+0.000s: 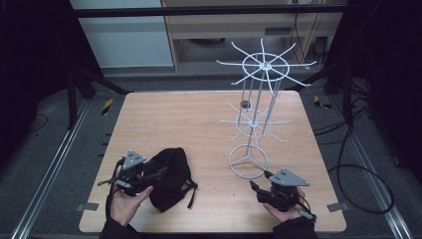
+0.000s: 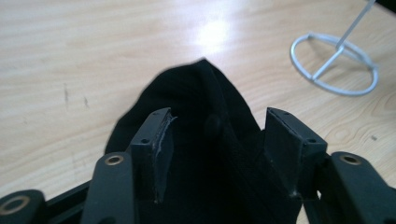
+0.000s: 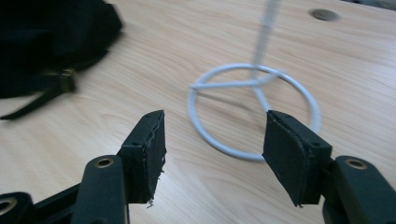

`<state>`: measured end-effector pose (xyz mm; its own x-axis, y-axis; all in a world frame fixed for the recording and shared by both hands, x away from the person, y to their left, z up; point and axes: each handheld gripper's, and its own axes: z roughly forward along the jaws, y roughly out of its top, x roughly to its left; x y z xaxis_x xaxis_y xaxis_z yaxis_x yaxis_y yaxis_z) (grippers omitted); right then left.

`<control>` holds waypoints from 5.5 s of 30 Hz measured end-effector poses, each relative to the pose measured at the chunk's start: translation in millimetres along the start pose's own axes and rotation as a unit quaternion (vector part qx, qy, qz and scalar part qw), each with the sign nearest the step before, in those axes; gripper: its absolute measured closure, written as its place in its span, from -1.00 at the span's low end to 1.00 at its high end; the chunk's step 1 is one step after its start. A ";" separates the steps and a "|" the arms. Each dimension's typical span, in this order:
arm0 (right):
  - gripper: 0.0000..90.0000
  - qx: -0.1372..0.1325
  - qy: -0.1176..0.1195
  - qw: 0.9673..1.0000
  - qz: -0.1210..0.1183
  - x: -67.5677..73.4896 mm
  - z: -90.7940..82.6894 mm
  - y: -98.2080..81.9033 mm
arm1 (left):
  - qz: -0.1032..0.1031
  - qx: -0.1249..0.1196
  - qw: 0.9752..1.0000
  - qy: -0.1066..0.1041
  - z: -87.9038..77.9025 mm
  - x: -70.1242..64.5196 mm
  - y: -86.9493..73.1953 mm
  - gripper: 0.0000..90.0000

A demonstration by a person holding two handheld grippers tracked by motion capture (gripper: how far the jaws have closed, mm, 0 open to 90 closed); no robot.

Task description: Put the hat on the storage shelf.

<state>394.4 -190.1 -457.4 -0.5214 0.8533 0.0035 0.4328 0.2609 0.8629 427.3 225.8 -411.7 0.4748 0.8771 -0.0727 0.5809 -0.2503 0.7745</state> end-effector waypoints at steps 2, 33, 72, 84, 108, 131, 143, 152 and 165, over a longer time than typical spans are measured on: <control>-0.12 0.002 -0.015 1.000 0.010 -10.3 -2.9 -4.6 | 0.005 0.016 1.000 0.003 4.4 -1.4 -1.6 0.00; -0.06 0.000 -0.085 0.996 0.030 -50.9 -2.3 -20.6 | -0.007 -0.173 0.985 -0.017 -48.4 11.5 6.3 0.88; -0.19 -0.002 -0.100 0.995 0.017 -53.2 -0.2 -23.2 | -0.009 -0.428 0.893 -0.140 -122.5 -40.9 99.7 0.88; -0.20 -0.002 -0.099 0.995 0.015 -53.1 0.4 -23.2 | 0.015 -0.424 0.891 -0.164 -124.0 -67.0 115.6 0.88; -0.22 0.008 -0.089 0.996 0.013 -50.6 3.7 -23.6 | 0.045 -0.344 0.920 -0.182 -87.8 -87.2 127.2 0.81; -0.27 0.013 -0.088 0.996 0.009 -50.0 5.3 -24.3 | 0.073 -0.299 0.935 -0.176 -57.9 -104.9 111.4 0.71; -0.29 0.014 -0.088 0.996 0.007 -50.0 5.4 -24.5 | 0.086 -0.282 0.939 -0.174 -44.3 -108.3 103.0 0.40; -0.30 0.013 -0.089 0.996 0.010 -50.6 5.1 -24.7 | 0.082 -0.295 0.935 -0.181 -55.5 -89.3 86.1 -0.05; -0.39 0.011 -0.097 0.995 0.024 -53.8 3.5 -26.4 | 0.070 -0.239 0.965 -0.086 -58.7 -28.9 26.7 -0.31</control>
<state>413.5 -241.4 -482.1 -0.3494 0.9354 -0.0544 0.4710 0.2255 0.8528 390.3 217.8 -352.0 0.6532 0.7570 -0.0178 0.1508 -0.1070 0.9828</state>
